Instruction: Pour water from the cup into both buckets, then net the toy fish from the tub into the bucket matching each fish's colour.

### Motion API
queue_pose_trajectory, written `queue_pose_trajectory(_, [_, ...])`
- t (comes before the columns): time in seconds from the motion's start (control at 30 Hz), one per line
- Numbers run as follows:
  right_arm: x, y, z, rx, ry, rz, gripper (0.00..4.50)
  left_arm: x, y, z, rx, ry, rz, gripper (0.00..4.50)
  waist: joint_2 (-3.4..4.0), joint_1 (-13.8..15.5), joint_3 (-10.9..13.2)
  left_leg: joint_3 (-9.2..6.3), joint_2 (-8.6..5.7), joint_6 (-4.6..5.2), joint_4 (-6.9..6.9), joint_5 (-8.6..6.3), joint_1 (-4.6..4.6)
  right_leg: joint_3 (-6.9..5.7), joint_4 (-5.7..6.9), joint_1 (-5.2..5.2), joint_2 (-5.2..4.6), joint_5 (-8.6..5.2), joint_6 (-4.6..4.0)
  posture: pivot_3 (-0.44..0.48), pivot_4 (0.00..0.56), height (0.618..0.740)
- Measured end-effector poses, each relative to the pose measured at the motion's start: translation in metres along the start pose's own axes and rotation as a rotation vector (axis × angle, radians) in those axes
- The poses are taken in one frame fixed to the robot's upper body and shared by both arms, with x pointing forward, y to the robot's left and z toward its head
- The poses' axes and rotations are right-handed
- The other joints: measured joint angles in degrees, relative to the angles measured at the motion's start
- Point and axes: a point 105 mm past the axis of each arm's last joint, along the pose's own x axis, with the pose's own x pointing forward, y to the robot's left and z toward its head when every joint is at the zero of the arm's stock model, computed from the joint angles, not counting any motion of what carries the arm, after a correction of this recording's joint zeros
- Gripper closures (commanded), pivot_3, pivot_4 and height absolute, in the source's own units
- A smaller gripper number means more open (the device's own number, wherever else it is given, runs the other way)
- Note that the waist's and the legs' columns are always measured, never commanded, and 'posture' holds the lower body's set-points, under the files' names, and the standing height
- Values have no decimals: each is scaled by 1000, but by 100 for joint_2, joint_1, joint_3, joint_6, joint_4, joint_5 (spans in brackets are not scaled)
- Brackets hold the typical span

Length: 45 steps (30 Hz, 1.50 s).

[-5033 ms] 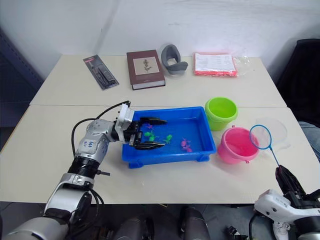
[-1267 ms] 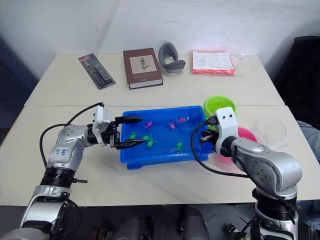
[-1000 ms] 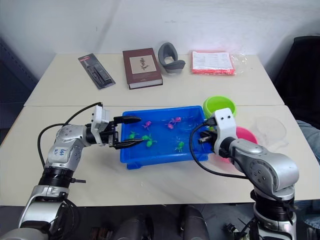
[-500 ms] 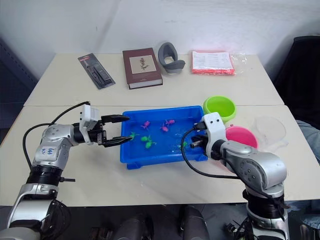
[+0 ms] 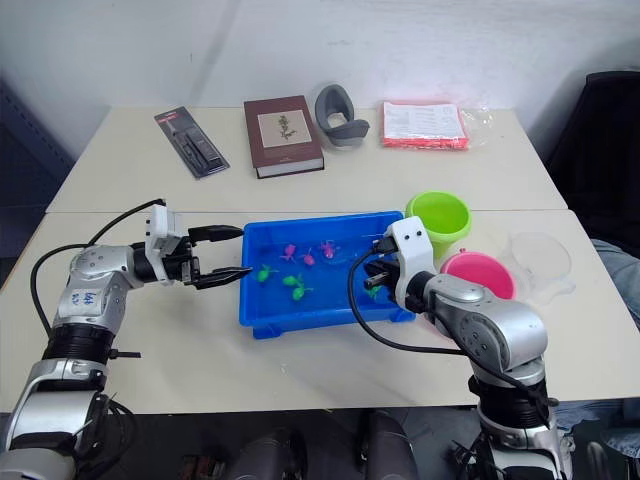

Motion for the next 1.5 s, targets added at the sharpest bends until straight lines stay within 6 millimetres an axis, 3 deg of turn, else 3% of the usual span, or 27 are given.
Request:
queue_pose_trajectory(0.27, [-24,6,-3,-96,-36,65,4500,-8,-1,-2,18,-3,-7,43,0,6,0,1,-1,0,1,0,0,0,-1,0,0,0,0,0,150,740])
queue_pose_trajectory(0.37, [-44,10,-2,-117,-94,98,4500,-7,-4,-2,19,-19,-30,43,0,28,0,-3,0,0,-2,0,-2,-1,-4,0,3,0,0,0,150,740])
queue_pose_trajectory(0.6, [-87,19,1,-169,-262,82,4500,21,-29,5,-1,-102,-181,43,-3,45,1,3,-3,0,2,0,2,6,-3,2,7,3,6,0,150,740])
queue_pose_trajectory(1.0, [-172,-28,-43,-152,-235,-332,4500,73,-55,26,-32,-198,-356,43,-2,157,-1,20,-1,0,3,0,15,27,2,4,21,4,7,0,150,740])
queue_pose_trajectory(1.13, [-194,-36,-47,-149,-259,-450,4500,84,-58,31,-47,-222,-372,43,-1,137,-1,27,2,0,3,-1,21,39,2,5,24,4,6,0,150,740])
queue_pose_trajectory(1.3, [-204,-40,-54,-294,-180,-535,4500,97,-65,39,-63,-249,-384,43,0,158,-2,25,3,0,3,-1,22,42,0,4,24,3,5,0,150,740])
queue_pose_trajectory(1.5, [-211,-53,-58,-678,-60,-659,4500,103,-72,49,-57,-263,-387,43,1,156,-2,28,1,-1,3,-1,24,55,-2,4,23,3,4,0,150,740])
